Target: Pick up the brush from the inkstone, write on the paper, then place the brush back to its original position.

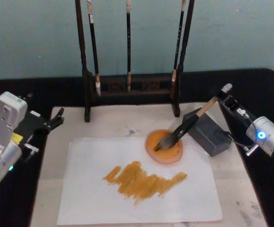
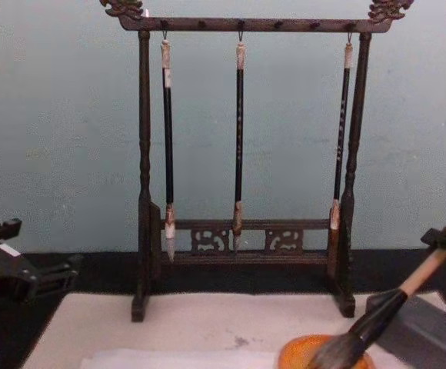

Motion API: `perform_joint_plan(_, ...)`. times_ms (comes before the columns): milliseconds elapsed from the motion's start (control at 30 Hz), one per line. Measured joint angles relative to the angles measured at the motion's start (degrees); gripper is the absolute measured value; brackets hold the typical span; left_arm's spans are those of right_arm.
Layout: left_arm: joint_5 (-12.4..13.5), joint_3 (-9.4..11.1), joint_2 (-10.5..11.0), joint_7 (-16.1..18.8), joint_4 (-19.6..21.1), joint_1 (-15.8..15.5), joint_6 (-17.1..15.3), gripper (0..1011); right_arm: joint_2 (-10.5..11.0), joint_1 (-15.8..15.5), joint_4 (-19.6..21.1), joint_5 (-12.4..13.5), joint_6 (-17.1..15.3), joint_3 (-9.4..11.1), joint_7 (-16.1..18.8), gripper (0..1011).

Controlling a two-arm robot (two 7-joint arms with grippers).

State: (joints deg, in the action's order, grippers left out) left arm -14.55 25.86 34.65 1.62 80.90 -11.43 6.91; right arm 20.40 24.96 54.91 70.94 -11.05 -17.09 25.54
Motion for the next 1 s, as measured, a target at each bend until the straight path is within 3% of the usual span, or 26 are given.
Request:
perform_joint_plan(267, 0.0, 0.0, 0.0, 0.0, 0.0, 0.0, 0.0, 1010, 0.9, 0.4, 6.3, -0.9, -1.2, -2.8, -1.6, 168)
perform_joint_plan(733, 0.0, 0.0, 0.0, 0.0, 0.0, 0.0, 0.0, 1010, 4.3, 0.4, 15.2, 0.1, -2.2, -4.5, -3.8, 168)
perform_joint_plan(1000, 0.0, 0.0, 0.0, 0.0, 0.0, 0.0, 0.0, 1010, 7.0, 0.8, 22.2, -4.2, -0.6, -7.7, -5.6, 168)
